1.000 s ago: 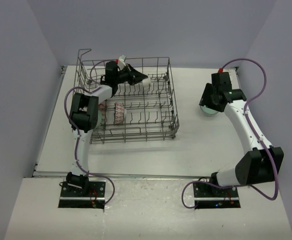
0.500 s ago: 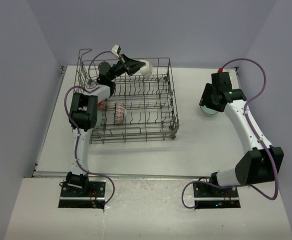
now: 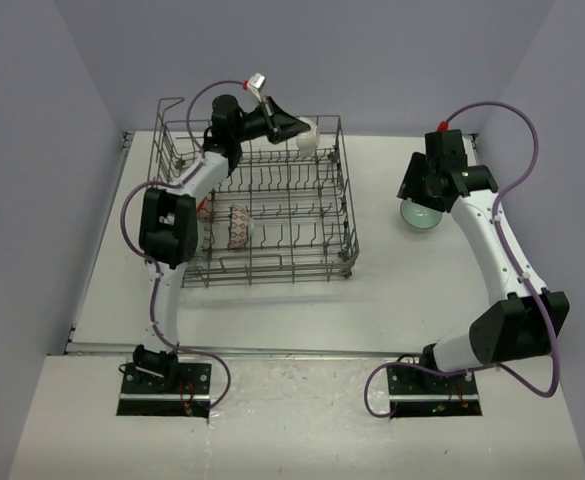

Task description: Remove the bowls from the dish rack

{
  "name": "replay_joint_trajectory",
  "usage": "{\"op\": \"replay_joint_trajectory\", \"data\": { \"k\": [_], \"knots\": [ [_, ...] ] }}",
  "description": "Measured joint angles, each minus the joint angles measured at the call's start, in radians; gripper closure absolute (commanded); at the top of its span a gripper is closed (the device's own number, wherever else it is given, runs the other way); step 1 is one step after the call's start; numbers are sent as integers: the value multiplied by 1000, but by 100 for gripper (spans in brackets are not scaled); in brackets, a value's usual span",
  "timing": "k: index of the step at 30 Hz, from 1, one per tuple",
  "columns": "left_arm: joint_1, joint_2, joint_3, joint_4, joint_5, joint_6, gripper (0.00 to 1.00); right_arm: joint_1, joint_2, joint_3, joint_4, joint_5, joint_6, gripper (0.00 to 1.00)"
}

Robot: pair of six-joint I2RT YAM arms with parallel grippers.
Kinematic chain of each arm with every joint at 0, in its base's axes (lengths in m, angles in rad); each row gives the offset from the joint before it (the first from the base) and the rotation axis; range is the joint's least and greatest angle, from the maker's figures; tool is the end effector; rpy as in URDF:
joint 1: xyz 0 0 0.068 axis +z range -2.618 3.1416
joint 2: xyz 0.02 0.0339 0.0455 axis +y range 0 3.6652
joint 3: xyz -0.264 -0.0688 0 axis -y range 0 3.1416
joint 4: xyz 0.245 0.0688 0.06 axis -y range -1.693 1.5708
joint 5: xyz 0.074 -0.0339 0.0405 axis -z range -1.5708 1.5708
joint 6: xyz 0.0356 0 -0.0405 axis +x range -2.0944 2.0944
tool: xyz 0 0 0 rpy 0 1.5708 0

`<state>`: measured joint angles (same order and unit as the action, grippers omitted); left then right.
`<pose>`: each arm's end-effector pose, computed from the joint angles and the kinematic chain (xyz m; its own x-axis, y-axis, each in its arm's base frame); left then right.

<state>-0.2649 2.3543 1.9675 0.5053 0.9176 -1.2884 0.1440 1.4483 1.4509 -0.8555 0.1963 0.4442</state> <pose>0.5242 -0.1715 0.2750 -0.8519 -0.3736 -0.3669 0.3660 0.0762 -0.9275 0.3021 0.0368 0.3541 -0.6790 0.3274 -0.6571 0.3079 0.9395 0.1500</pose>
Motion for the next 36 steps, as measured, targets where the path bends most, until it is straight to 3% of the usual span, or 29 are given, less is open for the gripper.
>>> {"op": "replay_joint_trajectory", "data": {
  "k": [10, 17, 24, 31, 36],
  "knots": [
    [-72, -123, 144, -612, -146, 430, 100, 2, 0, 18, -24, -114, 1, 39],
    [-90, -148, 169, -1028, -475, 710, 100, 2, 0, 16, -28, -148, 2, 39],
    [-98, -383, -37, -1151, -608, 910, 100, 40, 5, 9, -27, -163, 8, 39],
    [-107, -579, -115, -1142, -586, 994, 100, 100, 70, 33, -36, -163, 9, 39],
    [-125, -632, -134, -1168, -657, 1022, 100, 140, 121, 106, -50, -162, 8, 39]
  ]
}}
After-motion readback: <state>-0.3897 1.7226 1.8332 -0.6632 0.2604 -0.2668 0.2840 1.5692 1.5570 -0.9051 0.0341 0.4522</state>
